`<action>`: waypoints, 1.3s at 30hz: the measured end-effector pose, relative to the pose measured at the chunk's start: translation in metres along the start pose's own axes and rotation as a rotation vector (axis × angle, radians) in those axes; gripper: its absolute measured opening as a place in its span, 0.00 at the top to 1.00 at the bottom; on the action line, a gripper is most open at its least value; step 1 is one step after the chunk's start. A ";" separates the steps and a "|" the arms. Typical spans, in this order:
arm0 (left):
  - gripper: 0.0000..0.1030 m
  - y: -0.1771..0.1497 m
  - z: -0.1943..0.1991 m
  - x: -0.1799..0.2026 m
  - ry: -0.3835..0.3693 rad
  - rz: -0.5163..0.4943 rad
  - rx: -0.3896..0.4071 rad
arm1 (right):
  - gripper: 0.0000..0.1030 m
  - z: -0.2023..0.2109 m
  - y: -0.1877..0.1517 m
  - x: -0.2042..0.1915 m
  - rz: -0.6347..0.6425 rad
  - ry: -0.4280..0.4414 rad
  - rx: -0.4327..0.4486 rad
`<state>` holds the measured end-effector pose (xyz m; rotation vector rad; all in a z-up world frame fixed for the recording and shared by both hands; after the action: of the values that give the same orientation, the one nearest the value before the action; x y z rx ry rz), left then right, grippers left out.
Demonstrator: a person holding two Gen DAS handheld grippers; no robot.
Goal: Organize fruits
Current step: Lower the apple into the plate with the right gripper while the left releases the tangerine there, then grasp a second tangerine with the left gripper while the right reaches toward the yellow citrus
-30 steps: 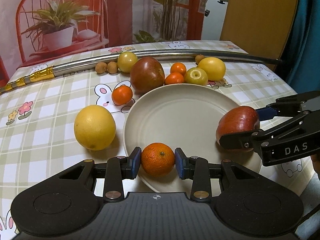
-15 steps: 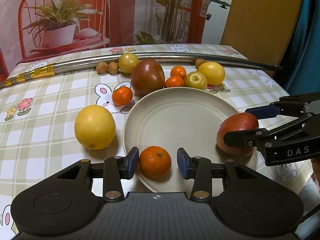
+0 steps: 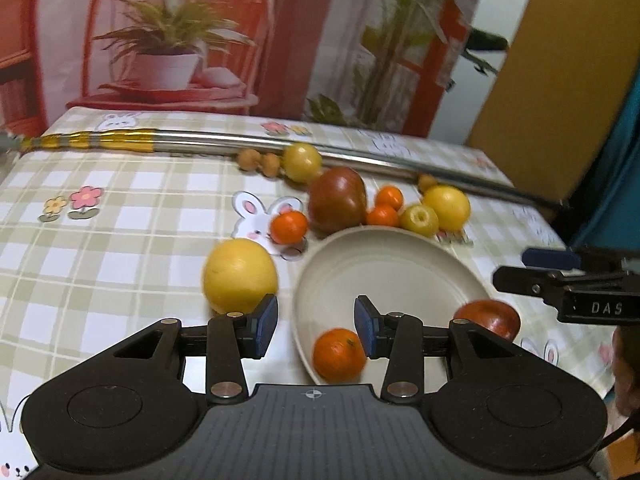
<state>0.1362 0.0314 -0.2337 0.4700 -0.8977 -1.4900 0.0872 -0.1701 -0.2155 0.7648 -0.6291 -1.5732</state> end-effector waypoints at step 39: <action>0.62 0.064 -0.105 -0.029 -0.077 -0.045 -0.249 | 0.38 -0.031 0.031 0.066 -0.161 -0.067 0.092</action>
<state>0.2609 0.0379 -0.2554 0.2527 -0.7514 -1.6449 0.1267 -0.2385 -0.2196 0.8520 -0.7068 -1.7322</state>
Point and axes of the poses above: each gripper's, at about its wrist camera, not at the fingertips, and z roughly against the way its jaws point, x to its right, y to its top, the point moved 3 cm from there along -z, roughly the way its jaws point, and after that the axes turned 6 degrees about x, right-handed, at the moved point
